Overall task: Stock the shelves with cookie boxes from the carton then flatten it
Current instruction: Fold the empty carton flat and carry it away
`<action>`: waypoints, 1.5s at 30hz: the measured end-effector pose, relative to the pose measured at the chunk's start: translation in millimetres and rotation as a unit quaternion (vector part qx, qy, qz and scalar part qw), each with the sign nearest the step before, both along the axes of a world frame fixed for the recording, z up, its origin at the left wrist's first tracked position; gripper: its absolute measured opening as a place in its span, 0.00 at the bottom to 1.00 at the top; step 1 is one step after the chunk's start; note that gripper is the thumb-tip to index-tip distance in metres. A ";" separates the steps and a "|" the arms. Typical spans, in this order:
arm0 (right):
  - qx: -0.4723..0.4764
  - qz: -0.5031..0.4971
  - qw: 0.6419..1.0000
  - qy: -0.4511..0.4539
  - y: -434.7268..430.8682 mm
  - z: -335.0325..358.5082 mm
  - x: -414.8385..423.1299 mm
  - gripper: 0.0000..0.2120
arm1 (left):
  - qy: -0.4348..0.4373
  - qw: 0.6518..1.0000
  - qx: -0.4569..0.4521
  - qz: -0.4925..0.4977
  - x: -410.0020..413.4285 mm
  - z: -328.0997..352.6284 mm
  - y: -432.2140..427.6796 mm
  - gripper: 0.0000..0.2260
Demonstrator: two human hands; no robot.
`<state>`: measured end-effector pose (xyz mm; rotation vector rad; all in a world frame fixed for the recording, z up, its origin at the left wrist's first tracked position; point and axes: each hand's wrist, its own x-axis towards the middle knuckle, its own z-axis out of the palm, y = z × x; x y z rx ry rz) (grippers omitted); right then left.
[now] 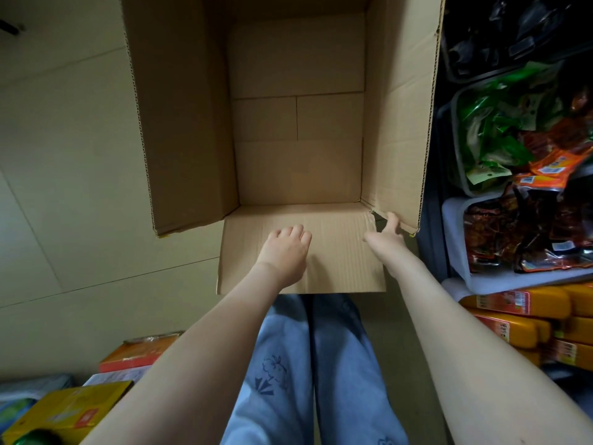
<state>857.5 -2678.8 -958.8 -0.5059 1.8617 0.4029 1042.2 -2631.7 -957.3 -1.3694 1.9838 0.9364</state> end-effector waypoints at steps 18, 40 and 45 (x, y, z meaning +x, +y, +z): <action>-0.012 -0.026 1.000 -0.007 14.0 -28.9 -10.6 0.33 | 0.065 0.992 0.081 0.077 4.7 -12.9 6.6 0.28; -0.120 -0.230 0.959 -0.113 -130.6 0.2 60.0 0.43 | -0.110 0.921 -0.013 0.374 76.4 2.2 -138.3 0.18; -0.097 0.117 0.988 -0.004 -183.1 1.0 116.0 0.32 | -0.024 0.917 0.071 0.391 78.0 -2.2 -190.2 0.22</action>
